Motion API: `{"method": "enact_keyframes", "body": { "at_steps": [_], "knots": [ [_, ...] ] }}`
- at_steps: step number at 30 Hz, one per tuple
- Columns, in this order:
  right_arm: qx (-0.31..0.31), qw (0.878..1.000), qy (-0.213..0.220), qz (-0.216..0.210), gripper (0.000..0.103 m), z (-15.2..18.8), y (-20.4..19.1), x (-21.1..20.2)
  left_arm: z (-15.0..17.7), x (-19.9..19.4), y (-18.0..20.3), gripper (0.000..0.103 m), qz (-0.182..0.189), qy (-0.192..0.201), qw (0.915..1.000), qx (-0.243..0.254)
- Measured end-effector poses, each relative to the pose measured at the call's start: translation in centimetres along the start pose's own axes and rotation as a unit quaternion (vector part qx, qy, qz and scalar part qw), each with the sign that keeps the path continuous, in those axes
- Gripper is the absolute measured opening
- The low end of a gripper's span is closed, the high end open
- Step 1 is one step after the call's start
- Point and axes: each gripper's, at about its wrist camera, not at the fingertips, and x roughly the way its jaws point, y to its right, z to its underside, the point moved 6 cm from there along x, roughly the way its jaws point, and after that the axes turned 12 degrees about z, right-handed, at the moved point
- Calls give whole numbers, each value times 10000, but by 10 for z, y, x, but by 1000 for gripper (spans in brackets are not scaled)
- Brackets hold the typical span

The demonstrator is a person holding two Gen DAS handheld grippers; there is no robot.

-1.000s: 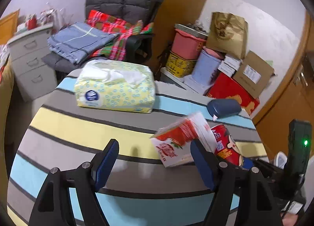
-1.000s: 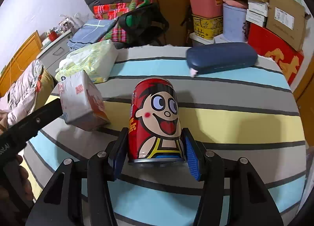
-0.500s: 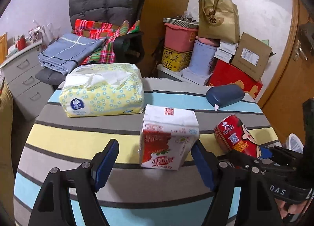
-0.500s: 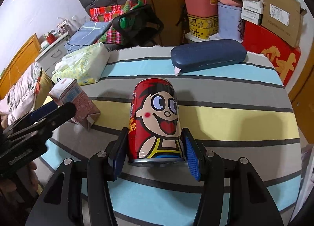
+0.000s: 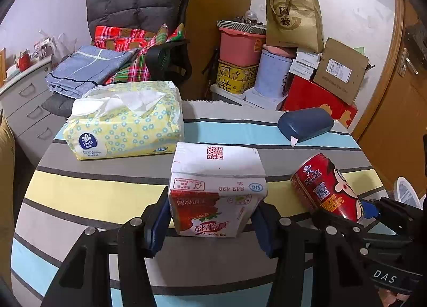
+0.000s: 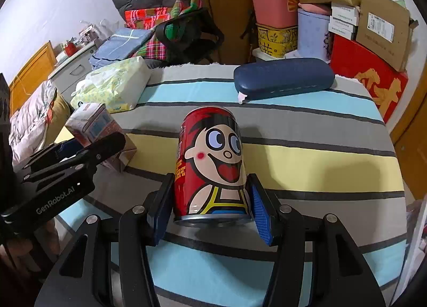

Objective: Collect trash
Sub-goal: 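Carry the white carton with the left tool while the right tool carries the cartoon can over the bin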

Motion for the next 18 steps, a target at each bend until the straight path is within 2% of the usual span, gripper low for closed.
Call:
{"method": "enact_keyframes", "body": {
  "at_steps": [12, 18],
  "knots": [
    [109, 9999, 107, -58, 54, 7, 14, -19, 9, -35, 36, 54, -91, 145, 9996, 212],
    [174, 9997, 143, -58, 54, 14, 25, -28, 16, -51, 62, 54, 31, 214, 9994, 284]
  ]
}}
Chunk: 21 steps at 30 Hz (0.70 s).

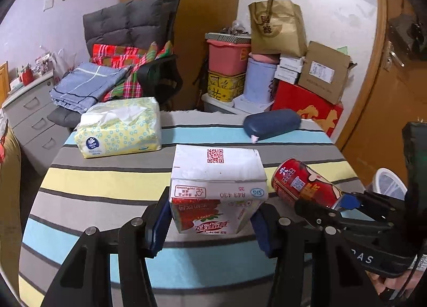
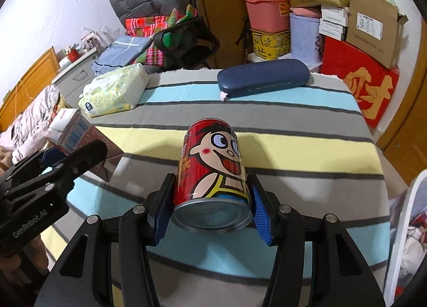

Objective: Collect trash
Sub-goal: 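Carry the white carton with the left tool while the right tool carries the cartoon can over the bin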

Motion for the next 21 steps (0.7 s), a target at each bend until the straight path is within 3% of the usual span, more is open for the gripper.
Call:
{"method": "enact_keyframes", "body": {
  "at_steps": [13, 21],
  "knots": [
    [436, 9979, 466, 60, 54, 10, 39, -48, 5, -42, 73, 54, 164, 253, 9986, 432],
    [654, 9952, 698, 196, 54, 22, 70, -79, 11, -61, 137, 54, 514, 307, 9961, 647]
  ]
}}
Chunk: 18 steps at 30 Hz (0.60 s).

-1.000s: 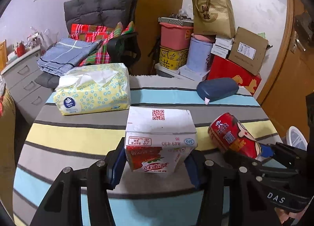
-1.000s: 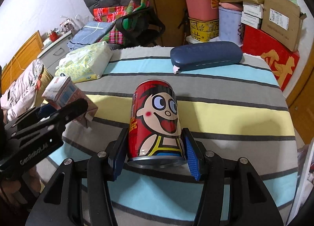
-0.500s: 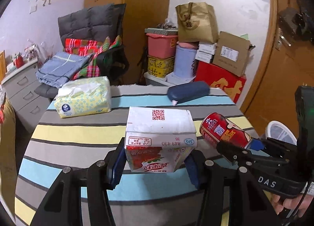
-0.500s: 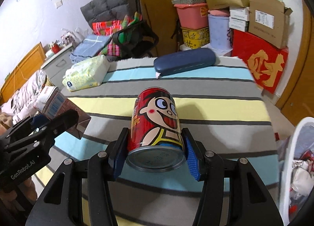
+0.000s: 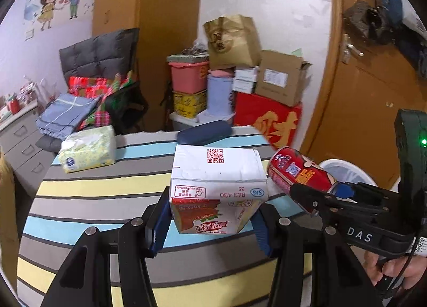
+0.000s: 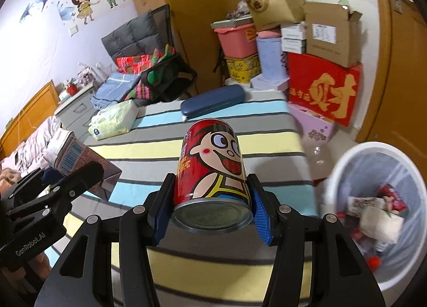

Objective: Collect trash
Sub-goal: 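Carry the white carton with the left tool while the right tool carries the cartoon can over the bin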

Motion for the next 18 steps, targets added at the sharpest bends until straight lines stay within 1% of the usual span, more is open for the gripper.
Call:
{"method": "enact_keyframes", "body": {
  "at_steps": [8, 14, 18],
  "knots": [
    [281, 9988, 288, 294, 54, 1, 51, -27, -5, 4, 72, 54, 347, 44, 9989, 306],
    [511, 9962, 401, 585, 54, 5, 89, -39, -6, 19, 121, 54, 608, -16, 9969, 500],
    [715, 9935, 399, 794, 54, 10, 116, -44, -5, 33, 151, 54, 778, -98, 9953, 566]
  ]
}}
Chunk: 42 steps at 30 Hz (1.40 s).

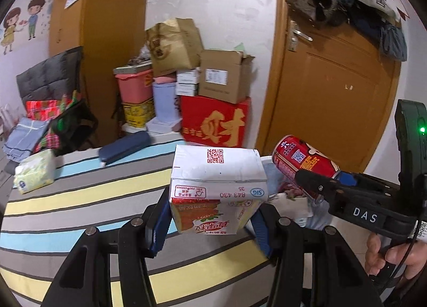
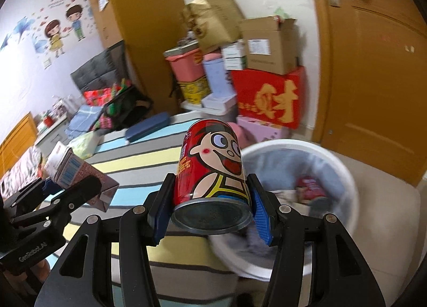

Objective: Collect trash

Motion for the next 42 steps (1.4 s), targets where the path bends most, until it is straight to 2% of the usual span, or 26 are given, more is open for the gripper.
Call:
{"method": "enact_keyframes", "body": {
  "at_steps": [11, 21, 25, 28, 30, 34, 39, 42],
  "knots": [
    [217, 9983, -196, 496, 54, 9, 61, 8, 8, 58, 57, 54, 469, -367, 9981, 141],
    [239, 9957, -590, 671, 54, 19, 87, 34, 25, 103, 74, 54, 634, -817, 9945, 151],
    [141, 9953, -727, 628, 54, 19, 90, 44, 25, 117, 73, 54, 619, -878, 9942, 112],
    [62, 9946, -776, 683, 55, 19, 91, 48, 26, 120, 72, 57, 652, -912, 9937, 82],
    [-9, 9951, -719, 681, 55, 19, 91, 47, 26, 122, 71, 67, 607, -915, 9939, 50],
    [-10, 9960, -531, 714, 61, 14, 91, 43, 27, 119, 69, 67, 557, -870, 9947, -9],
    [-24, 9954, -445, 849, 62, 13, 91, 39, 29, 113, 67, 67, 416, -860, 9954, -33],
    [46, 9965, -390, 733, 62, 14, 89, 31, 29, 104, 68, 67, 384, -766, 9963, 24]
  ]
}}
